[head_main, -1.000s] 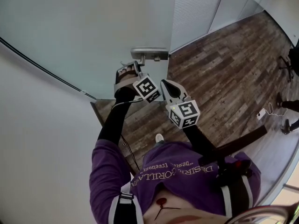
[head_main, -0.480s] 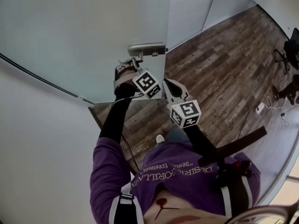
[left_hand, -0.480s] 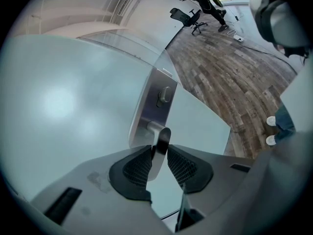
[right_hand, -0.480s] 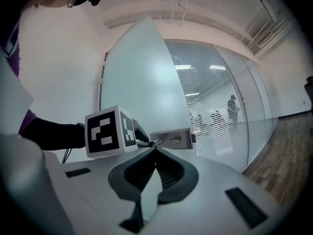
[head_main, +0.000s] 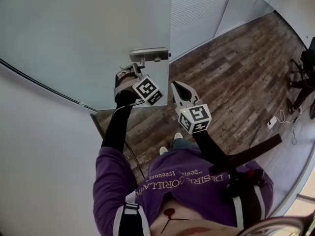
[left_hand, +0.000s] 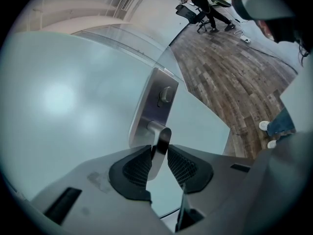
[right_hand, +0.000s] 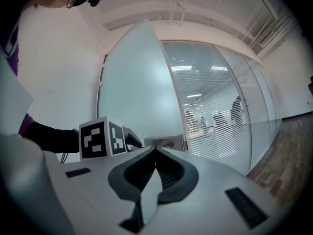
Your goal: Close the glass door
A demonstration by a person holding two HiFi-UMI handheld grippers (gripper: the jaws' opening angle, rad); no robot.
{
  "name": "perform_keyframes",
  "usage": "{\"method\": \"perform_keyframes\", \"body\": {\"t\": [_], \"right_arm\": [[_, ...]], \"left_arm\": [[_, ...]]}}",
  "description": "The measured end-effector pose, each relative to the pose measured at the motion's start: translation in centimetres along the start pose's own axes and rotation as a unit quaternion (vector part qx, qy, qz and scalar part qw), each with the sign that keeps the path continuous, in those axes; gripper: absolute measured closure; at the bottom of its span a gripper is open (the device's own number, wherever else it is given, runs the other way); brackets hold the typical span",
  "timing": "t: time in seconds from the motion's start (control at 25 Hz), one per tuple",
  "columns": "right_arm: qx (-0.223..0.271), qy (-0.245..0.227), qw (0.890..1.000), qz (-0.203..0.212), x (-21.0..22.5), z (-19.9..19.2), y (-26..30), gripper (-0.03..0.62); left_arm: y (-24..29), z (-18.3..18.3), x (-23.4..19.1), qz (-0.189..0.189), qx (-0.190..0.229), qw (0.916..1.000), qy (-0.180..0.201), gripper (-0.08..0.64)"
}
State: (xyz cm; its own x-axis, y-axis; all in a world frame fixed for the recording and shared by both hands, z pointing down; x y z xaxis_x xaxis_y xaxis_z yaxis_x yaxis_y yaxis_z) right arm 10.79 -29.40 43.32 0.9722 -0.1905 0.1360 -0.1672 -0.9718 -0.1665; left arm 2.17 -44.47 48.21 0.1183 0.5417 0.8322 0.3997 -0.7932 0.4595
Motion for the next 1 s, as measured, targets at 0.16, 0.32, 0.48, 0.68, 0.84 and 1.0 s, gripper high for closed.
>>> {"method": "perform_keyframes", "body": {"t": [0.16, 0.32, 0.48, 0.68, 0.84, 1.0], "right_arm": [[0.003, 0.0, 1.0, 0.009, 1.8, 0.5, 0.6, 0.603], [-0.001, 0.003, 1.0, 0.017, 3.0, 0.2, 1.0, 0.603], [-0.002, 0.006, 1.0, 0.022, 4.0, -0.1, 1.2, 0.603], [-0.007, 0.012, 1.0, 0.025, 6.4, -0.2, 2.5, 0.603], [-0.01, 0.015, 1.0, 0.025, 7.4, -0.6, 2.7, 0.603], [-0.009, 0.017, 1.0, 0.023, 7.9, -1.0, 3.1, 0.603]], "left_arm": [[0.8, 0.2, 0.0, 0.007, -0.016, 0.9998, 0.0, 0.456], [1.7, 0.2, -0.4, 0.009, -0.025, 0.9996, -0.005, 0.454], [2.3, 0.1, -0.7, 0.014, -0.031, 0.9994, -0.012, 0.454], [4.3, 0.5, -2.1, 0.014, -0.042, 0.9988, -0.02, 0.454], [5.4, 0.5, -2.6, 0.017, -0.045, 0.9985, -0.028, 0.454], [6.1, 0.2, -2.6, 0.009, -0.047, 0.9983, -0.033, 0.454]]}}
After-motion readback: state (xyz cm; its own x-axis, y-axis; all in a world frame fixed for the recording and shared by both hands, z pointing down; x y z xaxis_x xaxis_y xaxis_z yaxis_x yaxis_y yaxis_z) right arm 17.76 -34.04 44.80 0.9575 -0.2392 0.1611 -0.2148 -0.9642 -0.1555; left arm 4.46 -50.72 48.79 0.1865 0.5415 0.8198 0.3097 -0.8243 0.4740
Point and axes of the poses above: the fingertips, and each gripper's own axes: y forward along the fingers, x to its right, z out of its top, the point moved 1 cm from there along -y, backward along the fingers, and after that the axes turned 14 degrees about x, right-handed, at the moved point
